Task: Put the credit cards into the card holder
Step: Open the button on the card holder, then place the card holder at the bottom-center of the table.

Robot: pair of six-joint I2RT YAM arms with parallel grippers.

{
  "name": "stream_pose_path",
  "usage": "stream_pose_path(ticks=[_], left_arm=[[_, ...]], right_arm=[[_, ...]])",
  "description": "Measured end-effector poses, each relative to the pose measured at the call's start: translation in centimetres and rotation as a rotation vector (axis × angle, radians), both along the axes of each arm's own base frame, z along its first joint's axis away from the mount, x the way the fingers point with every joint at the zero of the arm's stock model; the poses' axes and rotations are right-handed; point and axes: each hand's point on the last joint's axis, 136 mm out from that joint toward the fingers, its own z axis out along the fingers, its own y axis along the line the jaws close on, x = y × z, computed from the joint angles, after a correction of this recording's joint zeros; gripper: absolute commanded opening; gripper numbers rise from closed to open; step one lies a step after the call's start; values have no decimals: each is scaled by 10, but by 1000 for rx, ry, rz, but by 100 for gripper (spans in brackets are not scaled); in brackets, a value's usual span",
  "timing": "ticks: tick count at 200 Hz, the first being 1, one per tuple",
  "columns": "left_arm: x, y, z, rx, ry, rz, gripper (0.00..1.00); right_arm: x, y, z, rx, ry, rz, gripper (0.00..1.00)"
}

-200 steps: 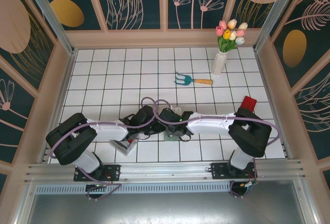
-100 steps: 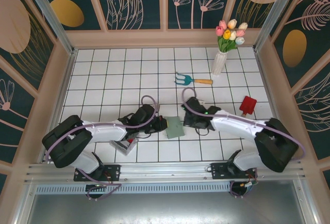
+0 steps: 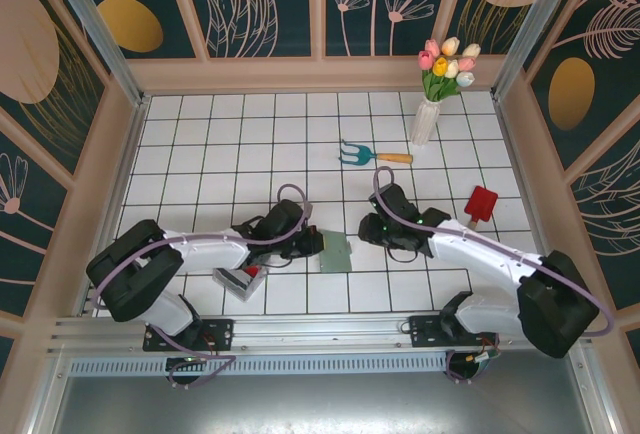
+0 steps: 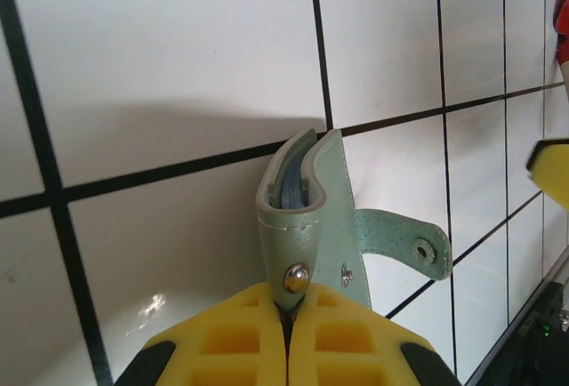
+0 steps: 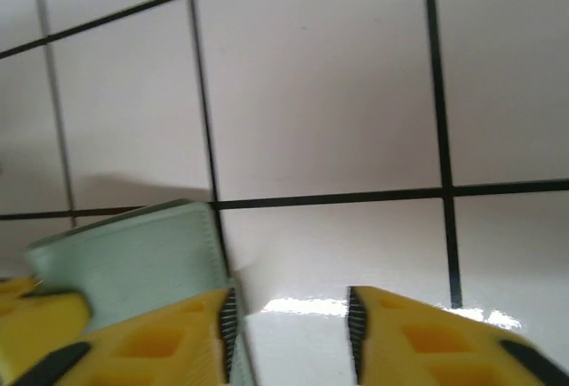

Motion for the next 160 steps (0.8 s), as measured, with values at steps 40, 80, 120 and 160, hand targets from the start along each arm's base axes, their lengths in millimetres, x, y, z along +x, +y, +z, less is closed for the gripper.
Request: stream_pose_path(ticks=[40,80,120,160], left_arm=[[4,-4,5,-1,-15,-9,0],[4,-3,4,5,-19,-12,0],[3,-3,3,8,-18,-15,3],[2,-2,0,12,-13,-15,4]], right_arm=[[-3,27,14,84,-30,75,65],[-4,52,3,23,-5,138,71],[-6,55,-7,-17,-3,162,73],[-8,52,-33,-82,48,170,53]])
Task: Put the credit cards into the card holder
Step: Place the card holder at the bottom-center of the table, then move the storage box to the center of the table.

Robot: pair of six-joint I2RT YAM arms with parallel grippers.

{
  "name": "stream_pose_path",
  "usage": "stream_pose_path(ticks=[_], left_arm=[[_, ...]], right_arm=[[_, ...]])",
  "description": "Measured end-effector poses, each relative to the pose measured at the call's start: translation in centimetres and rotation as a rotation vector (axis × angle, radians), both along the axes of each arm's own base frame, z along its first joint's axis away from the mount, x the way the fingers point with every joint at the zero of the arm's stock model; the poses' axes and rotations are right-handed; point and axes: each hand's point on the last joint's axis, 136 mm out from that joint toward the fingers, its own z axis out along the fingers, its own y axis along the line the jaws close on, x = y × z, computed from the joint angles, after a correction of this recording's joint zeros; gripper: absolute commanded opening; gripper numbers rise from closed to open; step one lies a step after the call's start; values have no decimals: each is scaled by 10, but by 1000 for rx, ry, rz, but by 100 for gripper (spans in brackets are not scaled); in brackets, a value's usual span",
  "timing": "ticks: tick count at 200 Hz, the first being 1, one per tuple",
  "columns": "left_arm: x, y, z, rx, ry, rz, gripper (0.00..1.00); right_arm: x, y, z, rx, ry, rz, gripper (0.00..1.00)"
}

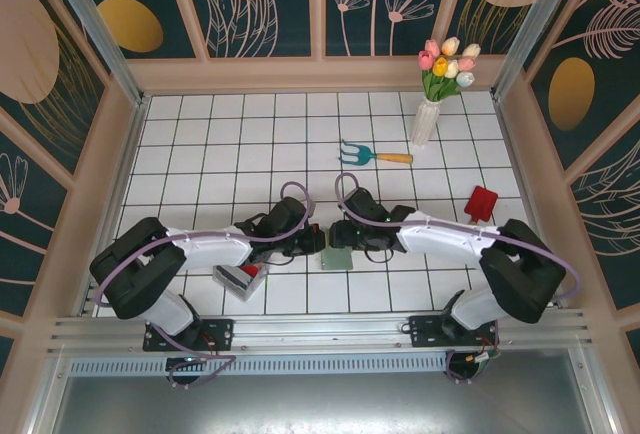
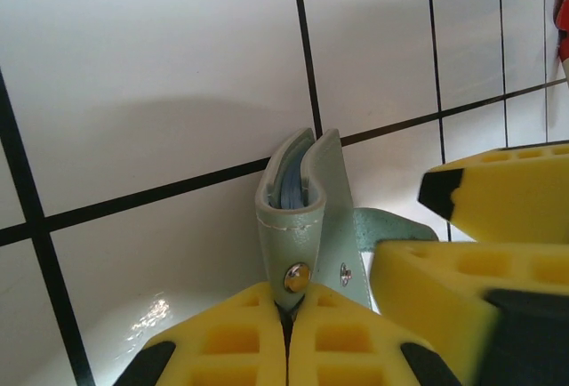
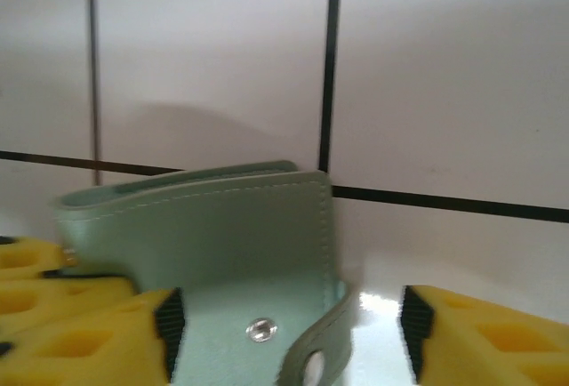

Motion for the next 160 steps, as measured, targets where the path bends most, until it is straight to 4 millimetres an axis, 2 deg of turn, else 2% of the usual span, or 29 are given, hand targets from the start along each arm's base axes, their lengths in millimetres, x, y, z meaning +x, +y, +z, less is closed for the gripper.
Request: stream_pose_path(ticks=[19,28,53,61,67,78,84,89,103,119,130,139,160], left_arm=[[0,2,-2,6,-1,5,3],[0,2,-2,8,-1,6,3],[1,5,-4,24,-10,10,4],[2,6,-5,31,-14,13,6],[2,5,-4,30,-16,12,10],[3,4,-2,29,-24,7,19],[4,4,-2,30,-27,7,27],[4,4,-1,34,-32,1,36],[5,5,2,43,-35,3,38],[9,6,14,49,-56,16,55],[14,8,31,50,-91,32,57],[18,11,46,45,-123,54,62],[26,33,93,29,-224,146,74]], right_arm=[[-1,-10,-12,-76,19,-13,36],[-1,-17,-15,-112,18,-18,32],[-2,-42,-23,-178,35,-68,33],[-4,-51,-25,-185,44,-82,36],[-5,-55,-26,-180,49,-88,41],[-5,-58,-22,-172,44,-80,41],[-4,-58,-18,-167,37,-80,42],[-3,-59,-14,-164,32,-79,43],[3,-54,1,-141,3,-71,45],[14,-43,27,-79,-57,-65,49],[21,-32,49,-16,-105,-53,50],[25,-22,67,39,-144,-34,53],[26,7,100,138,-216,45,53]])
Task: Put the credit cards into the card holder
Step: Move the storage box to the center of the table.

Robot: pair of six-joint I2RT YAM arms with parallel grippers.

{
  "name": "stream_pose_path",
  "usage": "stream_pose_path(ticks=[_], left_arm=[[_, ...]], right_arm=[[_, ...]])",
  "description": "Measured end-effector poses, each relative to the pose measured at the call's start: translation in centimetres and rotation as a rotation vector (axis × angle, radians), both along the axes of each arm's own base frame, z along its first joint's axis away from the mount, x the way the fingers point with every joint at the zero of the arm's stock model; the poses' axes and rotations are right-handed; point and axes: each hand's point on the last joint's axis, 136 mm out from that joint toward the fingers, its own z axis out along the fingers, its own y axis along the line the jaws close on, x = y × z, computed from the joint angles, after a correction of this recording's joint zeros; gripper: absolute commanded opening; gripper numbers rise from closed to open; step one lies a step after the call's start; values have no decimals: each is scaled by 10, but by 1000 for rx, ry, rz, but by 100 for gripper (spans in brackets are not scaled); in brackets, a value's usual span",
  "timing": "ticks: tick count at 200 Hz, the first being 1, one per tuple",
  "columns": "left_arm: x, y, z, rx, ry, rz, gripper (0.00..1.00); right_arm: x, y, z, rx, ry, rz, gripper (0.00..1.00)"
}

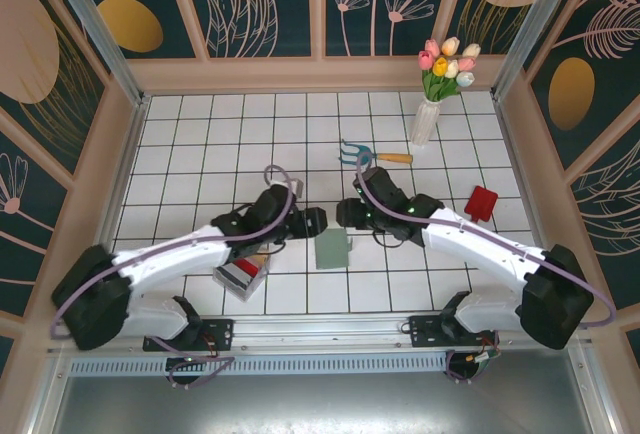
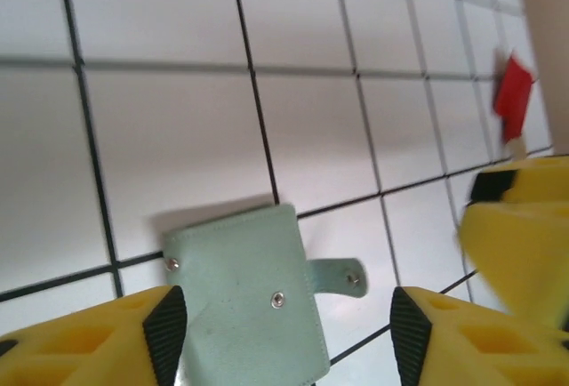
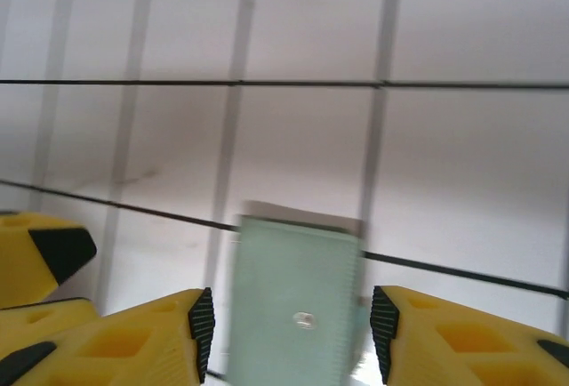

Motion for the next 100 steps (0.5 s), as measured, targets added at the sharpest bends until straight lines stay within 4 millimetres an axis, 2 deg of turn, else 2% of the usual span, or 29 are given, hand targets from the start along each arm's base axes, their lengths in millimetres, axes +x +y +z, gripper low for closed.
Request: stream_pose_path(ticks=[12,22,37,49,58,79,90,96,100], left_arm=[[4,22,28,-24,-57,75,76],[9,50,50,-45,-108,163,78],[13,96,66,-66,-152,313,82],[7,132,59,-52,-152,420,87],[-2,150,50,-47,-132,476,88],[-27,174,21,-54,-50,546,90],[-39,182,5,-71,-4,579,90],[-46,187,-3,-83,24,599,92],[-50,189,-8,-89,40,612,97]], right_arm=[[-2,19,11,34,-27,62,53],[-5,35,14,51,-34,111,53],[-10,61,11,60,-27,179,57],[-20,82,3,57,-18,241,60],[-31,95,-5,50,-7,289,64],[-64,121,-22,42,24,398,73],[-77,130,-27,43,31,433,74],[-83,135,-29,44,32,453,74],[-86,137,-30,46,31,462,74]])
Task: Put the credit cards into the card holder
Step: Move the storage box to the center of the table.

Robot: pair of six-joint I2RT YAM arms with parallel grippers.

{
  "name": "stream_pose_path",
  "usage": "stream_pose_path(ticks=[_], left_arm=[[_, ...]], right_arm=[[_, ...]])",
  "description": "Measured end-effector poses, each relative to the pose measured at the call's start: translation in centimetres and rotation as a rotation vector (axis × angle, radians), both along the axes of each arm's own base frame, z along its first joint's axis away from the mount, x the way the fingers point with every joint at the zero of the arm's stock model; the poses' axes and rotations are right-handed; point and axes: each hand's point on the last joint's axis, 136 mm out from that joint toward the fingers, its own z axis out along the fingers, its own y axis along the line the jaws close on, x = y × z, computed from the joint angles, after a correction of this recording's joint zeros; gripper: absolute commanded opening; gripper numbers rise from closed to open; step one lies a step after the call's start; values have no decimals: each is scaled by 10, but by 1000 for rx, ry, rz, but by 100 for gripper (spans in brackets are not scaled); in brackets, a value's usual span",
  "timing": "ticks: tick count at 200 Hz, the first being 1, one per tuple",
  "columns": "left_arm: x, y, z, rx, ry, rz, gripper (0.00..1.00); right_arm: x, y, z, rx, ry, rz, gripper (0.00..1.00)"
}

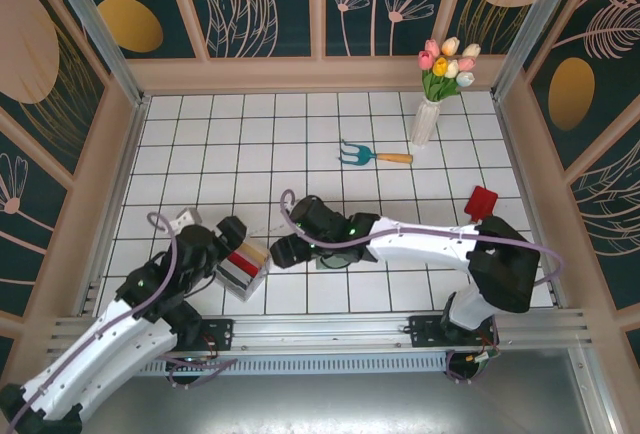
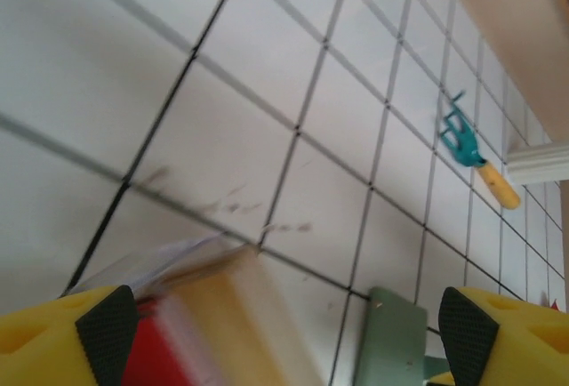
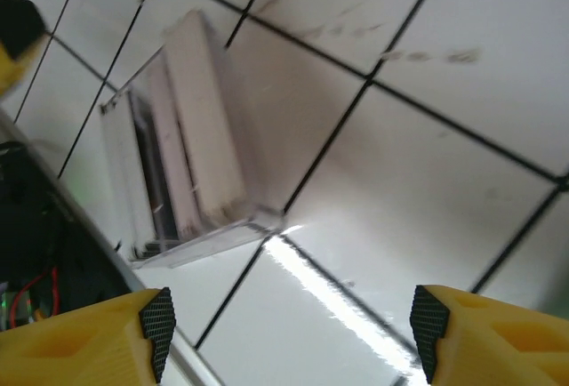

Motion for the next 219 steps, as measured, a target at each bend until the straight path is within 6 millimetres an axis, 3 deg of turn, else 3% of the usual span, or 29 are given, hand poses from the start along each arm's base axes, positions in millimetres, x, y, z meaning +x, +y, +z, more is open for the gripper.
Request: stream_pose_path(ticks=[21,54,73,137,187,219], left_arm=[[-19,13,-18,-41,76,59,98],[-40,33,-25,-9,187,132,98],[-43,32,-30,17,237,131,99],[-49,-13,-76,-88,373,-29,98],[-38,-48,-79,-252,325,-118,99],[-28,-63,-74,-338,279,-140,98]], right_arm=[[-1,6,-8,-4,1,8,76],[4,9,-20,-2,14,-17,77],[3,13,-23,17,26,-21,78],[-1,17,-31,105,118,-23,79],[9,-11,-50,89,179,-112,79],[31,-33,-35,123,156,-190,79]])
